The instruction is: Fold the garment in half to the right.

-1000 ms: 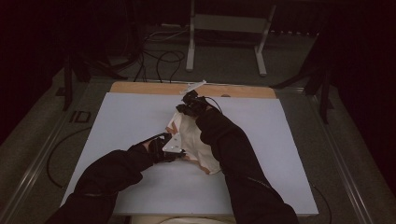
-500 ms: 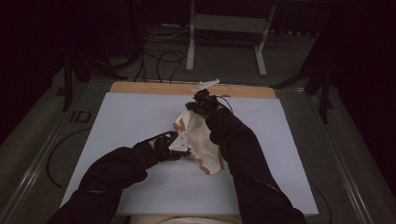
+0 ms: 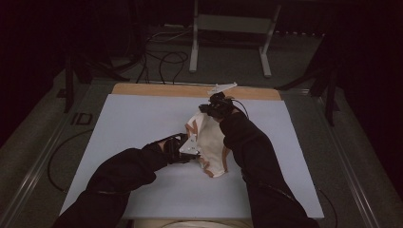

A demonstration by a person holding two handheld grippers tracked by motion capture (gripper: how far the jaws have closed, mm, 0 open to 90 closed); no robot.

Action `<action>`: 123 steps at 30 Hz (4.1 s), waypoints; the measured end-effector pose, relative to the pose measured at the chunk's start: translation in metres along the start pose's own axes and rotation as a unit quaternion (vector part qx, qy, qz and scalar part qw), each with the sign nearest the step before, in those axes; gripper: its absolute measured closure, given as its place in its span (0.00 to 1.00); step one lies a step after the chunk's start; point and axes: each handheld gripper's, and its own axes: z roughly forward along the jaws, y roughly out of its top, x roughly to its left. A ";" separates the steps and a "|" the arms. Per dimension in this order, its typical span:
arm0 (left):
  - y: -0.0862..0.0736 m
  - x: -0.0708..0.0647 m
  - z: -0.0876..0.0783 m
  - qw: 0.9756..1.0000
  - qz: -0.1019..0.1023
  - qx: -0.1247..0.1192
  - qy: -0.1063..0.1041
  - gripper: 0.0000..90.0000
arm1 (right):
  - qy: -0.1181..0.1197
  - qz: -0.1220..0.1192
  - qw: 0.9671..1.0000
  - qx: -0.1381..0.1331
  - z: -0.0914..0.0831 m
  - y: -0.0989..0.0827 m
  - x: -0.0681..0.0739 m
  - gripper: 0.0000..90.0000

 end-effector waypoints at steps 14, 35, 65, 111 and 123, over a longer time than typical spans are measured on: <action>0.016 -0.001 0.020 1.000 -0.004 -0.001 -0.013 0.97 | -0.011 0.017 1.000 0.000 -0.010 -0.024 -0.021 0.98; 0.032 -0.003 0.050 0.999 -0.017 0.007 -0.040 0.97 | -0.028 0.034 0.999 0.014 -0.010 -0.067 -0.046 0.98; 0.045 -0.010 0.046 0.999 -0.025 0.013 -0.022 0.96 | 0.002 0.022 1.000 -0.003 0.021 -0.039 -0.028 0.98; 0.037 -0.003 0.040 0.993 -0.105 -0.048 -0.019 0.36 | -0.033 0.064 0.997 0.016 0.000 -0.069 -0.043 0.48; -0.007 -0.004 -0.006 0.983 -0.163 -0.079 0.026 0.00 | -0.022 0.045 0.999 0.019 -0.019 -0.060 -0.006 0.45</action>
